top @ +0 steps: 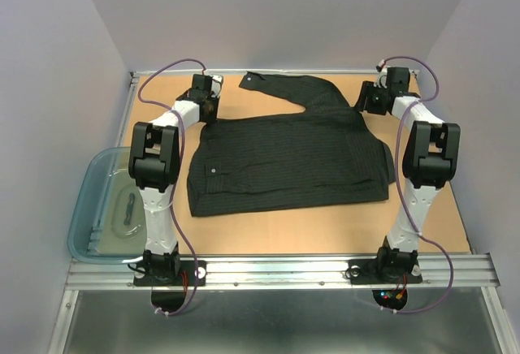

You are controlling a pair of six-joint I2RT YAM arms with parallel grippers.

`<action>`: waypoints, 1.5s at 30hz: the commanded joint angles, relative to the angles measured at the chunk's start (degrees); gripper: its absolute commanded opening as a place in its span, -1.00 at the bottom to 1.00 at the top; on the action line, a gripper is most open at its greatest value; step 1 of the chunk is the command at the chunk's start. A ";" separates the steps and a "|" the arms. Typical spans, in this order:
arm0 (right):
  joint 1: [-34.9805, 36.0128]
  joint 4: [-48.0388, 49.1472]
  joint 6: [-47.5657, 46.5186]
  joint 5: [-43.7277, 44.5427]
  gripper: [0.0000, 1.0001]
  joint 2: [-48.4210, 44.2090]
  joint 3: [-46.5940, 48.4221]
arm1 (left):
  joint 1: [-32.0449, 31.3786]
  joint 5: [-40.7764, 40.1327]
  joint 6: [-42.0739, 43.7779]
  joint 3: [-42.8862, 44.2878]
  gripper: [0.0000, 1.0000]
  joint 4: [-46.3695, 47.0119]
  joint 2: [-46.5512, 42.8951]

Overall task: Fold and stack the long sleeve shirts
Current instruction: Fold the shirt

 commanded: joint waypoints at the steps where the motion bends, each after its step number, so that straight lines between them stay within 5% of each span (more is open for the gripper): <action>1: -0.72 2.28 0.65 -2.16 0.28 1.63 3.89 | 0.68 -0.26 0.15 2.47 -0.34 0.96 0.26; 3: -0.72 2.19 0.65 -3.40 0.38 3.30 5.48 | 0.68 -0.17 0.06 2.64 0.04 1.31 0.69; 7: -0.72 2.19 0.82 -7.62 0.39 6.29 9.26 | 0.77 -0.69 0.59 2.56 0.32 1.23 1.40; 20: -0.20 2.19 -0.05 -14.57 0.38 14.81 16.03 | 1.38 -1.49 1.30 1.94 0.39 1.40 3.33; 28: -0.11 2.01 -0.41 -15.10 0.10 18.60 20.25 | 1.64 -2.10 1.82 1.33 0.23 1.32 4.12; 32: -0.02 1.75 -0.23 -15.01 -0.53 18.86 22.01 | 1.73 -2.28 2.08 1.15 0.14 1.05 4.21; 35: -0.02 1.66 -0.76 -14.05 -0.83 17.46 22.89 | 1.73 -2.10 2.26 1.41 -0.18 0.88 3.25; 38: -0.02 1.66 -0.94 -12.91 -0.95 15.44 23.94 | 1.73 -2.10 2.70 2.11 -0.47 0.79 2.11; 45: -0.02 1.75 -0.41 -11.58 -0.99 9.90 24.82 | 1.73 -2.63 2.96 2.82 -0.59 -0.18 -0.61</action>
